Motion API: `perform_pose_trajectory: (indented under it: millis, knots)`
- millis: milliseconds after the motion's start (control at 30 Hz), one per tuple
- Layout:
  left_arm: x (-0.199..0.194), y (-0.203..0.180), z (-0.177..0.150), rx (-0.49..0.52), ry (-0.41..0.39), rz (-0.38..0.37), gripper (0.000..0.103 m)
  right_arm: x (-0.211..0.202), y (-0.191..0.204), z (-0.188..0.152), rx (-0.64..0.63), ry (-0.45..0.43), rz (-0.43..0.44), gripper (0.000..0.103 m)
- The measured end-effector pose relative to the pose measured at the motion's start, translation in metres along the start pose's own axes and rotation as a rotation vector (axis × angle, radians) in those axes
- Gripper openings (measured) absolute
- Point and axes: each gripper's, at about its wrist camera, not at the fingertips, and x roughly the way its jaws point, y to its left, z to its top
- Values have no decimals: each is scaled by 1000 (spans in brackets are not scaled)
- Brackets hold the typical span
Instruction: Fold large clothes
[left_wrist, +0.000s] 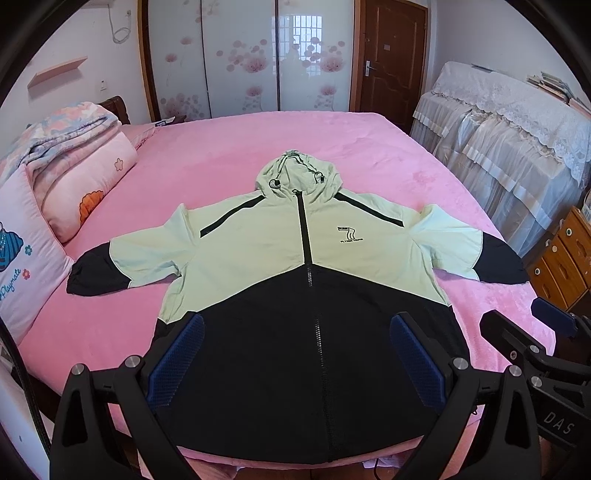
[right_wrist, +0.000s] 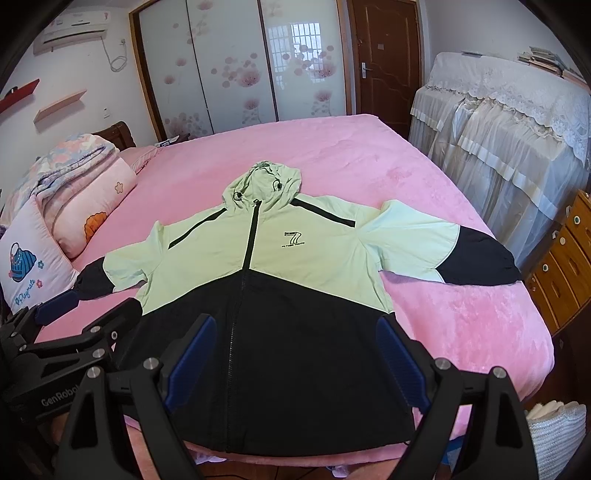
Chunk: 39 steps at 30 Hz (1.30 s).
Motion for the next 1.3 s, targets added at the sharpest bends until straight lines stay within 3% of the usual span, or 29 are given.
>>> perform_pose_trajectory:
  millis: [1300]
  knots:
    - [13,-6,1,2,35,21,100,12,9,-4,-15,19,5,89]
